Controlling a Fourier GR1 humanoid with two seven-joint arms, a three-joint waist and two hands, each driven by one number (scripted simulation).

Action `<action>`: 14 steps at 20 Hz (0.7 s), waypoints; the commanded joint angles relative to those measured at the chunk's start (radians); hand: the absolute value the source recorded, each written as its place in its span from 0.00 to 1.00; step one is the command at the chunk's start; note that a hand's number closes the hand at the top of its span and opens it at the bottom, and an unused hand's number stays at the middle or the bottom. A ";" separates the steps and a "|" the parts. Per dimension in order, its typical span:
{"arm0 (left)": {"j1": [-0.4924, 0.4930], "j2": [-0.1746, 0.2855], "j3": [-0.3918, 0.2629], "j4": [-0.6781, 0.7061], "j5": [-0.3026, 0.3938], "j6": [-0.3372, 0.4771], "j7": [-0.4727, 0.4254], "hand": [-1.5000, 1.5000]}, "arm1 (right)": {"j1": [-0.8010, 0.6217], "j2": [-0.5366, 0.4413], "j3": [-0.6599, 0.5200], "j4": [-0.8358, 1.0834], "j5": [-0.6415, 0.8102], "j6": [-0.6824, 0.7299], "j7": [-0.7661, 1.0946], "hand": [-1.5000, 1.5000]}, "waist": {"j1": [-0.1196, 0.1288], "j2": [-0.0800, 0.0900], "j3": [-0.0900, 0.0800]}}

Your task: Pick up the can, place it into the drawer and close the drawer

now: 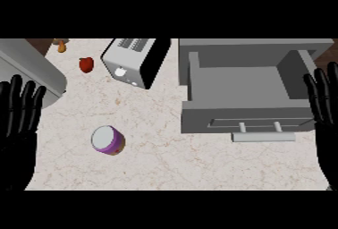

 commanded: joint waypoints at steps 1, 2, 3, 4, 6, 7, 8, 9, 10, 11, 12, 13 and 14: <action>-0.083 -0.025 -0.056 0.022 -0.088 0.042 0.027 0.00 | -0.014 0.013 -0.030 -0.013 -0.012 -0.021 0.038 0.00 | 0.008 -0.002 -0.011; -0.031 -0.045 -0.087 -0.013 -0.096 0.035 0.007 0.00 | -0.011 0.035 0.003 0.002 0.026 -0.037 0.022 0.00 | 0.011 -0.003 -0.011; -0.031 -0.086 -0.162 -0.025 -0.186 0.087 0.006 0.00 | 0.070 0.004 -0.061 -0.032 -0.043 0.008 -0.025 0.00 | 0.006 -0.003 -0.011; -0.007 -0.094 -0.207 -0.032 -0.214 0.088 -0.013 0.00 | -0.012 0.042 0.007 0.027 0.046 -0.042 -0.018 0.00 | 0.012 -0.003 -0.011; -0.023 -0.095 -0.278 0.016 -0.265 0.153 -0.066 0.00 | 0.011 0.009 -0.040 -0.023 -0.031 0.003 0.015 0.00 | 0.008 -0.003 -0.011; 0.079 -0.096 -0.173 0.075 -0.216 0.166 0.166 0.00 | 0.119 0.050 -0.002 0.073 0.011 -0.042 0.133 0.00 | 0.007 0.005 -0.009; 0.050 -0.096 -0.204 0.075 -0.254 0.193 0.213 0.00 | 0.111 0.062 0.015 0.046 0.030 -0.065 0.178 0.00 | 0.000 0.000 -0.010; 0.054 -0.096 -0.245 0.095 -0.291 0.238 0.219 0.00 | 0.121 0.059 0.020 0.045 0.030 -0.059 0.187 0.00 | -0.001 -0.001 -0.010; 0.042 -0.096 -0.257 0.032 -0.320 0.254 0.305 0.00 | 0.143 0.042 -0.002 0.005 -0.004 -0.041 0.216 0.00 | 0.000 -0.006 -0.009; 0.032 -0.097 -0.274 -0.021 -0.336 0.243 0.365 0.00 | 0.100 0.036 -0.031 0.047 -0.001 -0.054 0.214 0.00 | 0.011 -0.004 -0.010; 0.031 -0.097 -0.306 -0.019 -0.359 0.280 0.386 0.00 | 0.158 0.046 0.001 -0.013 -0.001 -0.044 0.234 0.00 | 0.006 -0.005 -0.010; 0.008 -0.097 -0.286 -0.007 -0.359 0.249 0.403 0.00 | 0.086 0.017 -0.036 0.039 -0.016 -0.032 0.249 0.00 | 0.011 -0.003 -0.011; -0.039 -0.097 -0.345 0.005 -0.403 0.315 0.458 0.00 | 0.126 0.021 -0.040 0.062 -0.017 -0.019 0.193 0.00 | 0.007 -0.003 -0.010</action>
